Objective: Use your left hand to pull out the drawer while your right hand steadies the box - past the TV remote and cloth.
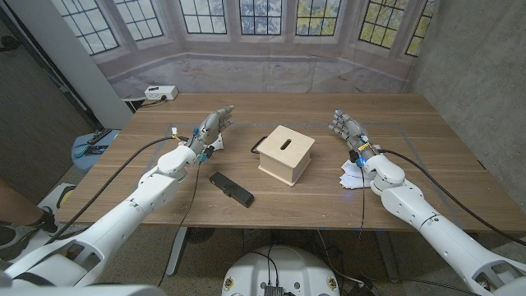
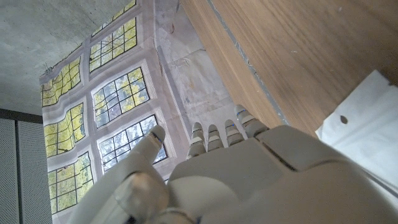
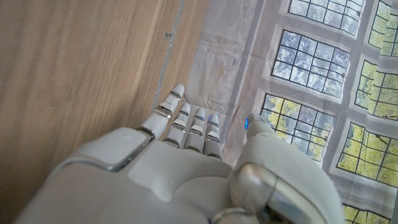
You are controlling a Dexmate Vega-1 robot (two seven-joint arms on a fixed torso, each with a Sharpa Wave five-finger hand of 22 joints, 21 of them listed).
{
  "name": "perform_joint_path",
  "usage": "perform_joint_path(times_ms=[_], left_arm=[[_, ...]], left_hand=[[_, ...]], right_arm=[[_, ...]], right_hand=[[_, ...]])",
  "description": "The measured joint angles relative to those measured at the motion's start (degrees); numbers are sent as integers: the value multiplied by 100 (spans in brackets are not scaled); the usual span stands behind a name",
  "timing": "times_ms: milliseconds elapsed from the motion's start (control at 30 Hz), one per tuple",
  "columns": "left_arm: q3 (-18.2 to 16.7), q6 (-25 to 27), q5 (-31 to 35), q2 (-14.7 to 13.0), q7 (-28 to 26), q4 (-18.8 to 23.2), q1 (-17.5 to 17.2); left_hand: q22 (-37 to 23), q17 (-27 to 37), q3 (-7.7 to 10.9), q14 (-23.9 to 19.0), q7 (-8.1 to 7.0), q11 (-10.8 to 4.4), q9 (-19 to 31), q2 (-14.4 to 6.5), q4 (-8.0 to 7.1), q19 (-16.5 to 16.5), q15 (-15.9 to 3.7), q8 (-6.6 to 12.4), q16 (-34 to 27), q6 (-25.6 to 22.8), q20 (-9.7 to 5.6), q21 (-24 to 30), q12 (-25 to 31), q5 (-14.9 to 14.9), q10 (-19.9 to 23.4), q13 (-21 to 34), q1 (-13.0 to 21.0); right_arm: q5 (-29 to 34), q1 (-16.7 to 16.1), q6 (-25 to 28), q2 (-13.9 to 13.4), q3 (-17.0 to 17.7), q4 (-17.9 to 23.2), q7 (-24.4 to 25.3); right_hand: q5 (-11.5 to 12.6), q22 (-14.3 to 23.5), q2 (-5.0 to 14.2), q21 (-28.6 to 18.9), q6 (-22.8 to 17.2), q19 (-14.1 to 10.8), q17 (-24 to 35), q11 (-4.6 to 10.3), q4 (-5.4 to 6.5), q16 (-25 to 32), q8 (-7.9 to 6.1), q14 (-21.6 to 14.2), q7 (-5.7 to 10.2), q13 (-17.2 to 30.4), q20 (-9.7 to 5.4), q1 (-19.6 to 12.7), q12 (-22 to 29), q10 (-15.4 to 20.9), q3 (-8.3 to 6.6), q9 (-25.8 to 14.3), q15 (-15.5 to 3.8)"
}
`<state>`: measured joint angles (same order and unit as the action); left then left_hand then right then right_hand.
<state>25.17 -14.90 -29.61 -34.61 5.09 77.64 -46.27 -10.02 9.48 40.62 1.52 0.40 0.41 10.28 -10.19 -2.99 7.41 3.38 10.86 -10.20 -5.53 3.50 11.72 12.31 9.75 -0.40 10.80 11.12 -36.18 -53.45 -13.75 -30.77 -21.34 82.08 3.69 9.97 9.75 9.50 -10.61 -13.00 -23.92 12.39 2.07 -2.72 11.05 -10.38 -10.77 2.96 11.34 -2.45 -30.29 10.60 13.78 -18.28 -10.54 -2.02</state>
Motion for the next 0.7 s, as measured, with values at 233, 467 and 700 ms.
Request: perform_joint_path(times_ms=[233,467,700], left_arm=[[88,-189,190,-61,173,-55,107],[151,-401,381,-164,362,-91,197],[164,-719,534,-285,522,-113,208]], left_hand=[[0,0,0,-62,-20,0,0,14,0,41,-1,0,0,-20,41,0,0,0,0,0,45],[1,-1,-17,-83,-41,-22,-1,14,16,59,-22,0,0,-40,59,0,0,0,22,-1,45],[1,-1,9,-122,-41,-8,-1,-74,71,89,-21,0,0,-102,90,48,21,37,70,-1,133]], right_arm=[[49,-31,-57,4,25,26,93],[95,-34,-93,23,44,26,183],[126,-34,-108,68,47,15,267]], right_hand=[[0,0,-27,0,0,0,-6,0,-46,0,0,0,0,0,0,-34,0,0,-14,0,0],[0,0,-27,-21,0,0,-15,-22,-77,45,-23,11,0,0,0,-34,21,-22,-15,1,-11],[0,-1,-20,-21,0,0,-15,-21,-125,45,-23,11,0,-1,0,-86,21,-21,1,1,-11]])
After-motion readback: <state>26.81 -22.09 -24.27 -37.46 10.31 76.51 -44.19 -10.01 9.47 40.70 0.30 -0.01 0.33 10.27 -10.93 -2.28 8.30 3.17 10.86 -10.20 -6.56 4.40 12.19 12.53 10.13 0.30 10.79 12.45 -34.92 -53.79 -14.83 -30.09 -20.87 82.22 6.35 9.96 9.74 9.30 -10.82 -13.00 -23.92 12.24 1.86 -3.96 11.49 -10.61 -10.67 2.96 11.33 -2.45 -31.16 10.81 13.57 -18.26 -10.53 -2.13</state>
